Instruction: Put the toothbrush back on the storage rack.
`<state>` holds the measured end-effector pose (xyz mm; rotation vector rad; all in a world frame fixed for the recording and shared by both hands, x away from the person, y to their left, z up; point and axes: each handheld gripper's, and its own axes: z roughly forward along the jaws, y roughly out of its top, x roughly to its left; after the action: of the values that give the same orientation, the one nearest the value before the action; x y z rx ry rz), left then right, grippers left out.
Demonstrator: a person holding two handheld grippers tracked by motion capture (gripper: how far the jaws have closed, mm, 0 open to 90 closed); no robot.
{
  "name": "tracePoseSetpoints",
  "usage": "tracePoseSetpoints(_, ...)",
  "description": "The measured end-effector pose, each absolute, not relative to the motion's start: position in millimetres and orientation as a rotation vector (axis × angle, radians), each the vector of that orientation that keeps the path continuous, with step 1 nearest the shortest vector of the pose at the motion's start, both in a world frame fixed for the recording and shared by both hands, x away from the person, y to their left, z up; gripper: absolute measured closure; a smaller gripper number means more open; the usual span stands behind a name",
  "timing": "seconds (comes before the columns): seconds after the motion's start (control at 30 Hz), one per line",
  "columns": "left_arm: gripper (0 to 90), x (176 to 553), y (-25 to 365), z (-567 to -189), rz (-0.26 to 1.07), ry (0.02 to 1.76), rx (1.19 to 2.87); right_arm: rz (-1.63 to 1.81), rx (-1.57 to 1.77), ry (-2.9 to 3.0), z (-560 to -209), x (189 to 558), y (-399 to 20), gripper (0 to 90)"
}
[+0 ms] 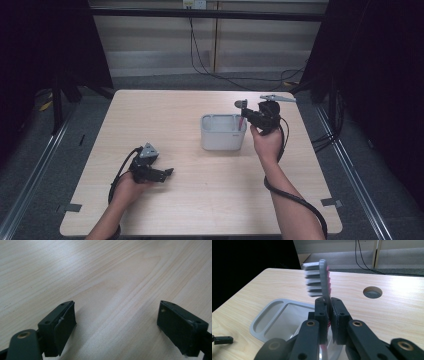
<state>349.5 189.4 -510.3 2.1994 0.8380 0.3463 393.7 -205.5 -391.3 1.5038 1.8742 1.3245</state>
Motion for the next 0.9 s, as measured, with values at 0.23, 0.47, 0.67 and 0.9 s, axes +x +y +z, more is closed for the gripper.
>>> tracePoseSetpoints(0.23,15.0,349.4,189.3,-510.3,0.346,0.839,2.199,1.326,1.504,1.871,-392.9,391.6,-204.6,84.2)
tracePoseSetpoints(0.47,14.9,349.6,189.3,-510.3,0.347,0.837,2.199,1.325,1.502,1.872,-394.4,391.0,-204.9,84.1)
tracePoseSetpoints(0.67,14.9,349.5,189.4,-510.3,0.346,0.838,2.200,1.325,1.500,1.876,-396.2,390.0,-203.8,84.1)
tracePoseSetpoints(0.9,14.9,349.5,189.3,-510.3,0.344,0.838,2.199,1.328,1.500,1.879,-398.9,388.9,-204.2,84.0)
